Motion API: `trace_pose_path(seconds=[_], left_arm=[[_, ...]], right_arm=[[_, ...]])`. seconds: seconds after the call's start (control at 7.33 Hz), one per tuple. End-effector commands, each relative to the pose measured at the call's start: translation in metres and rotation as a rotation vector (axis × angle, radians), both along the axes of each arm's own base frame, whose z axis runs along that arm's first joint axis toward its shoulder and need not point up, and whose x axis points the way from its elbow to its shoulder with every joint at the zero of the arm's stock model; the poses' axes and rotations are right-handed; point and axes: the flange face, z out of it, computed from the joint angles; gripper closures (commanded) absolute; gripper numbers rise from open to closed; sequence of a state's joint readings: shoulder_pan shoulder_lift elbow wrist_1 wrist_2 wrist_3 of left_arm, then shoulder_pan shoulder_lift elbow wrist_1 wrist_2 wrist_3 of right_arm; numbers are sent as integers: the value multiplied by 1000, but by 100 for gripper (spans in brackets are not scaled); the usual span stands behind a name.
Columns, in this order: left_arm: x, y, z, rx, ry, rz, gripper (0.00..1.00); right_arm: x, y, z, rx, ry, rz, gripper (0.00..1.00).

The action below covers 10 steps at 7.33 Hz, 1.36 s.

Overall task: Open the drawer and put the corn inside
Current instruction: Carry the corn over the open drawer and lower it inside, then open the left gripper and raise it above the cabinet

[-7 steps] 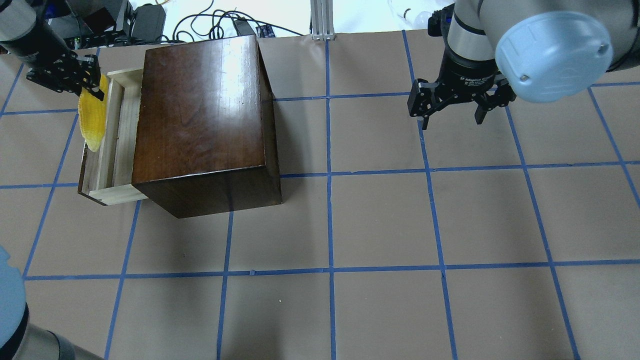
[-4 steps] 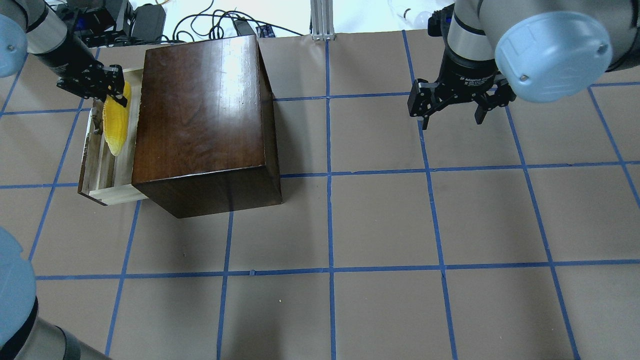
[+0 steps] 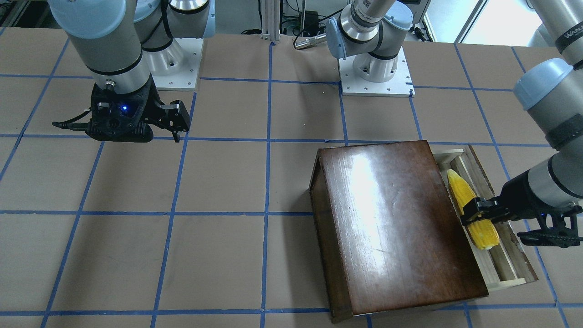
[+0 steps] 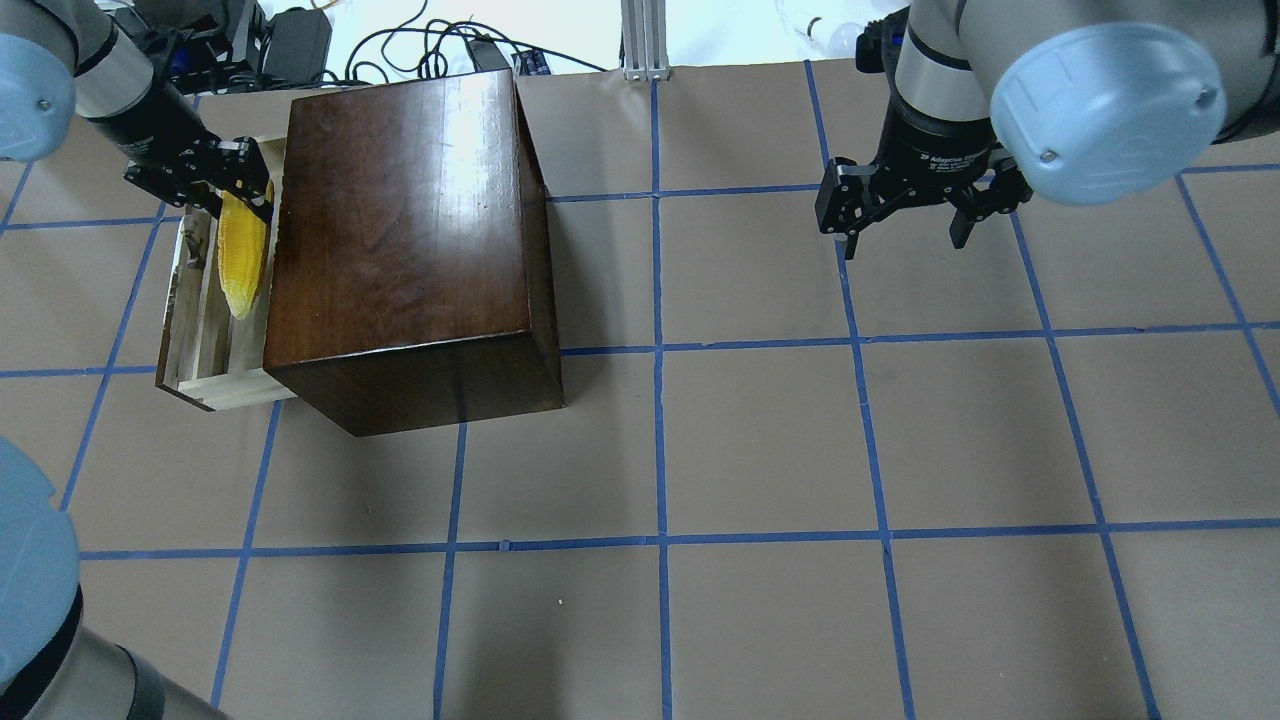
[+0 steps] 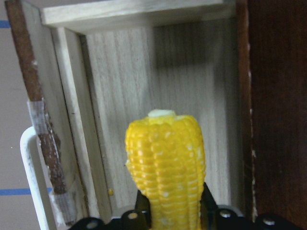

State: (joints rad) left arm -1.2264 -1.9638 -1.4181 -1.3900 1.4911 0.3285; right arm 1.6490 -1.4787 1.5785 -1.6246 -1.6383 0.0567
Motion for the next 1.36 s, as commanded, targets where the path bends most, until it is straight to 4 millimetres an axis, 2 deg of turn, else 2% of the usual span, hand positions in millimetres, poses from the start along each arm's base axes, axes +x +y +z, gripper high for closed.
trace_pose_path(seconds=[0.0, 0.27, 0.41, 0.55, 0.68, 0.95, 1.09, 1.23], left_arm=[[0, 2, 7, -8, -8, 7, 2], [-7, 9, 35, -18, -35, 7, 1], [-19, 17, 53, -32, -33, 102, 0], [-45, 24, 73, -53, -41, 126, 0], [-97, 37, 93, -57, -49, 112, 0], [-178, 67, 121, -91, -78, 63, 0], [-204, 86, 129, -82, -81, 29, 0], [-214, 104, 139, -78, -80, 22, 0]], right_arm=[[0, 0, -1, 2, 0, 0, 0], [0, 0, 0, -2, 0, 0, 0], [0, 0, 0, 0, 0, 0, 0], [0, 0, -1, 2, 0, 0, 0], [0, 0, 0, -1, 0, 0, 0], [0, 0, -1, 2, -3, 0, 0], [0, 0, -1, 2, -3, 0, 0], [0, 0, 0, 0, -3, 0, 0]])
